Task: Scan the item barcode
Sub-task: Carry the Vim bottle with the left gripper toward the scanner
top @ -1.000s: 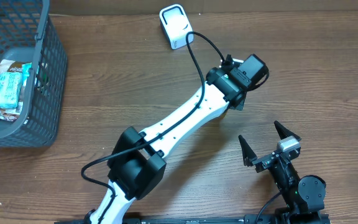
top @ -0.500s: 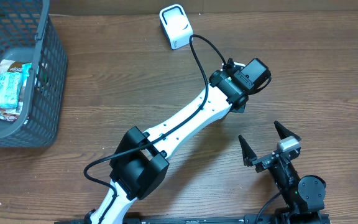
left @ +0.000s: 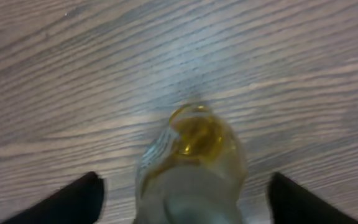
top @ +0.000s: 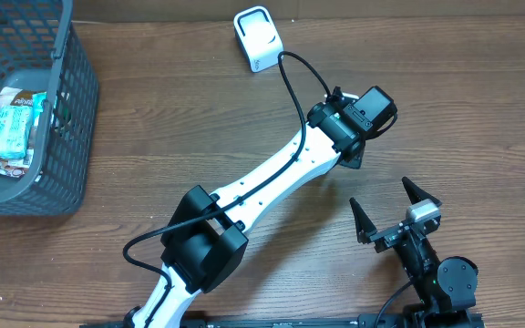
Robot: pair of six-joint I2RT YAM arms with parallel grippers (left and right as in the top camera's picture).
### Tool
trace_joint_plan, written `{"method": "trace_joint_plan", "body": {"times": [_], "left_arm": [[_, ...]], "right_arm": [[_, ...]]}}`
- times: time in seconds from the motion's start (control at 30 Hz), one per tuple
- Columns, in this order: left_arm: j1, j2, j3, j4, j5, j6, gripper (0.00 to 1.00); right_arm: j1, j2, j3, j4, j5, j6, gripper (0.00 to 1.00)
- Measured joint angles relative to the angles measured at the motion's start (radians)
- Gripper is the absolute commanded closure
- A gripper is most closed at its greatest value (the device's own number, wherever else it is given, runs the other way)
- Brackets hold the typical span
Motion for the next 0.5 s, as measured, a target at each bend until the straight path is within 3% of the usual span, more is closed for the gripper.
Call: {"method": "trace_joint_plan", "body": {"times": [0.5], "left_arm": [[0.0, -0.027, 0.085, -0.02, 0.014, 0.065, 0.11]], "right_arm": [[0.0, 0.0, 0.0, 0.0, 0.0, 0.0, 0.0]]}}
